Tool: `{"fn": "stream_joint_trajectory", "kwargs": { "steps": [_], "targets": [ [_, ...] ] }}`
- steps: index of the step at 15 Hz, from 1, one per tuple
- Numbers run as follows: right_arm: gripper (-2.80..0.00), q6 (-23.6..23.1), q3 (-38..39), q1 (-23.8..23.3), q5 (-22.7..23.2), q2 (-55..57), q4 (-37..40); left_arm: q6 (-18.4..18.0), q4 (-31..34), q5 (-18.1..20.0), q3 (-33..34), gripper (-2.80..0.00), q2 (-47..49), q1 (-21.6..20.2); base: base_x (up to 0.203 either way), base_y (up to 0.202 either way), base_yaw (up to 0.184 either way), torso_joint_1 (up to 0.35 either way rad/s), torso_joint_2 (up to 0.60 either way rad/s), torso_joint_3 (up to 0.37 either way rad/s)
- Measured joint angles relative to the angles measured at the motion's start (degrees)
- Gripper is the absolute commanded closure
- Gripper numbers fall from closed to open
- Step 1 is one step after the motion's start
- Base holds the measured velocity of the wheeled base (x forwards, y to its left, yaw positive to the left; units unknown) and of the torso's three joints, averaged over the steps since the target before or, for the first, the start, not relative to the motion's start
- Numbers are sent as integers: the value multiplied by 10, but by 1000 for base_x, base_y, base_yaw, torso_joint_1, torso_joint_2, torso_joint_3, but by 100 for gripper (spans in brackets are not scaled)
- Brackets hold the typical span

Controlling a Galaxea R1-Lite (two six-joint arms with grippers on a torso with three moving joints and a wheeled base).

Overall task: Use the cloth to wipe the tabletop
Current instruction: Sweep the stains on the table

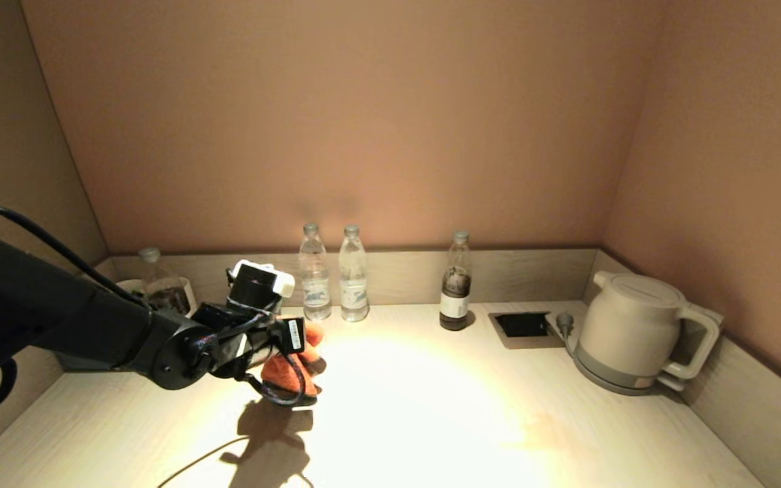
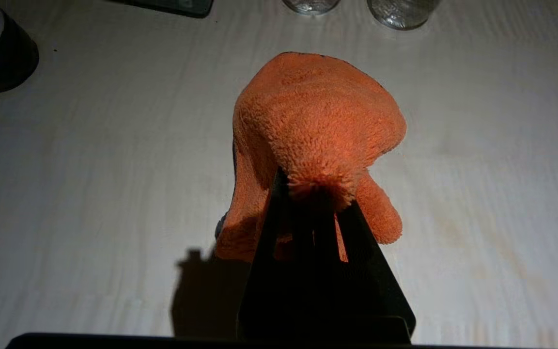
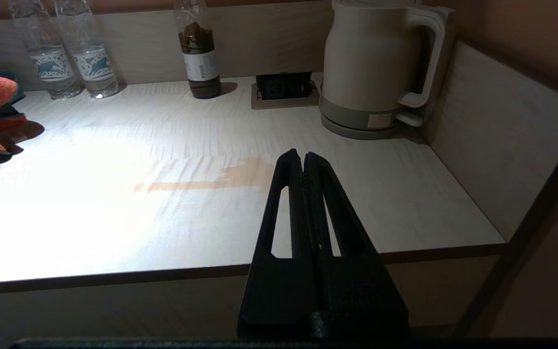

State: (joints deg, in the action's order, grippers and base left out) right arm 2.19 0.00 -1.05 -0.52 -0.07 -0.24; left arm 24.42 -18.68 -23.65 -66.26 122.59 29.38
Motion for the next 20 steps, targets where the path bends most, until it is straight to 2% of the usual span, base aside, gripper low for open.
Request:
{"fn": "stream_joint_trajectory", "kwargs": {
  "steps": [2, 5, 7, 12, 17, 20],
  "targets": [
    [0, -1, 0, 0, 0, 0, 0, -6, -41, -34, -8, 0, 22, -3, 0, 0, 0, 0, 0, 0],
    [0, 0, 0, 0, 0, 0, 0, -34, -195, -95, -16, 0, 61, -8, 0, 0, 0, 0, 0, 0],
    [0, 0, 0, 0, 0, 0, 0, -45, -241, -112, -21, 0, 86, -9, 0, 0, 0, 0, 0, 0],
    [0, 0, 0, 0, 0, 0, 0, -50, -249, -120, -24, 0, 133, -2, 0, 0, 0, 0, 0, 0],
    [0, -1, 0, 0, 0, 0, 0, -50, -246, -152, -18, 0, 156, 38, 0, 0, 0, 0, 0, 0],
    [0, 0, 0, 0, 0, 0, 0, -47, -249, -158, -14, 0, 163, 60, 0, 0, 0, 0, 0, 0]
  ]
}}
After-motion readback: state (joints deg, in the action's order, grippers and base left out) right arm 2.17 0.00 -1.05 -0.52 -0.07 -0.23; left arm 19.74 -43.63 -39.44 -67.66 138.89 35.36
